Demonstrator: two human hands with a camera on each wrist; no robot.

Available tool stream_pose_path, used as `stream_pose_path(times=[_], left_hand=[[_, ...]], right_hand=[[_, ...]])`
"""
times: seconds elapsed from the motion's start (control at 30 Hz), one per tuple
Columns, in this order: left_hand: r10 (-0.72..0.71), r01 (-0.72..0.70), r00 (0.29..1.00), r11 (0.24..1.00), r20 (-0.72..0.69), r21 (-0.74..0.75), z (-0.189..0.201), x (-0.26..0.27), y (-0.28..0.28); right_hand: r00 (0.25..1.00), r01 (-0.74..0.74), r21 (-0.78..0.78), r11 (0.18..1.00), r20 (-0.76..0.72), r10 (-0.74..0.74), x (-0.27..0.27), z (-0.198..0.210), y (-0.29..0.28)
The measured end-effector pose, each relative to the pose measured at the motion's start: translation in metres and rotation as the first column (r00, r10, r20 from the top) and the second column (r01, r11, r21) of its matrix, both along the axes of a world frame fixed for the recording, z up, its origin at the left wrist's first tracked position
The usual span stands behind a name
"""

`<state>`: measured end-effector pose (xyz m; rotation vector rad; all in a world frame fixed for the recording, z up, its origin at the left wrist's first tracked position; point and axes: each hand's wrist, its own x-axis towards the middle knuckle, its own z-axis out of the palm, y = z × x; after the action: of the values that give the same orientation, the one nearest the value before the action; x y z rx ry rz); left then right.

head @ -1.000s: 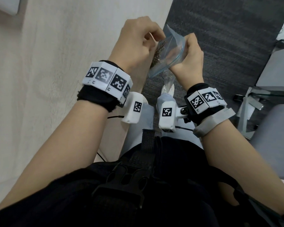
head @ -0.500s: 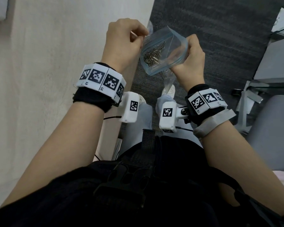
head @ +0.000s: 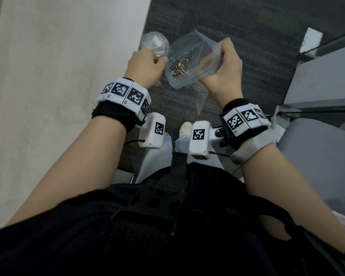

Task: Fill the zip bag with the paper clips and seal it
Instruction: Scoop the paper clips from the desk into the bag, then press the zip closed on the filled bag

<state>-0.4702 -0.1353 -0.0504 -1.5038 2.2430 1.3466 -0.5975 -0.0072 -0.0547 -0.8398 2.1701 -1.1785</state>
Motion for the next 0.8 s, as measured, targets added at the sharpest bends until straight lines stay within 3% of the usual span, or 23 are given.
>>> stream_pose_path(times=[0.07, 0.13, 0.5, 0.63, 0.8], left_hand=[[0.088, -0.081, 0.994, 0.991, -0.063, 0.106, 0.006, -0.007, 0.007], [0.129, -0.118, 0.987, 0.987, -0.099, 0.110, 0.012, -0.011, 0.010], [0.054, -0.148, 0.940, 0.954, -0.337, -0.260, 0.072, 0.005, 0.012], [0.079, -0.215, 0.893, 0.940, -0.443, -0.266, 0.101, 0.020, 0.007], [0.054, -0.250, 0.884, 0.894, -0.465, -0.371, 0.129, 0.040, 0.001]], right_hand=[[1.000, -0.029, -0.004, 1.000, 0.006, 0.029, -0.007, 0.010, 0.002], [0.999, -0.051, -0.012, 0.999, 0.015, 0.052, -0.013, 0.020, 0.003], [0.991, -0.119, -0.206, 0.971, 0.033, 0.129, -0.007, 0.065, -0.011], [0.985, -0.165, -0.299, 0.940, 0.003, 0.173, 0.002, 0.089, -0.029], [0.969, -0.233, -0.357, 0.905, -0.010, 0.246, 0.016, 0.100, -0.047]])
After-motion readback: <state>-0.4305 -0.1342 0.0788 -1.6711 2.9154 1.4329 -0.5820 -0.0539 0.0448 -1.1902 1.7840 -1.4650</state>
